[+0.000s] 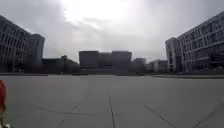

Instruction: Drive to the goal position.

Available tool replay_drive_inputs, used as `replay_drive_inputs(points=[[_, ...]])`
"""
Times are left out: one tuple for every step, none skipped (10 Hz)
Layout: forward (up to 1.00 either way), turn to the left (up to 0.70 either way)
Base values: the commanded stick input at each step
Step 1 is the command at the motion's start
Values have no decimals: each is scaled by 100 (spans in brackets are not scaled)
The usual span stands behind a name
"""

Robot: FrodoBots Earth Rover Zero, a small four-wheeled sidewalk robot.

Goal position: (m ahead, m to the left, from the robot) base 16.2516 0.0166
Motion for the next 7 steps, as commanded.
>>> replay_drive_inputs(points=[[100,0],[100,0],[100,0],[100,0],[100,0],[100,0],[100,0]])
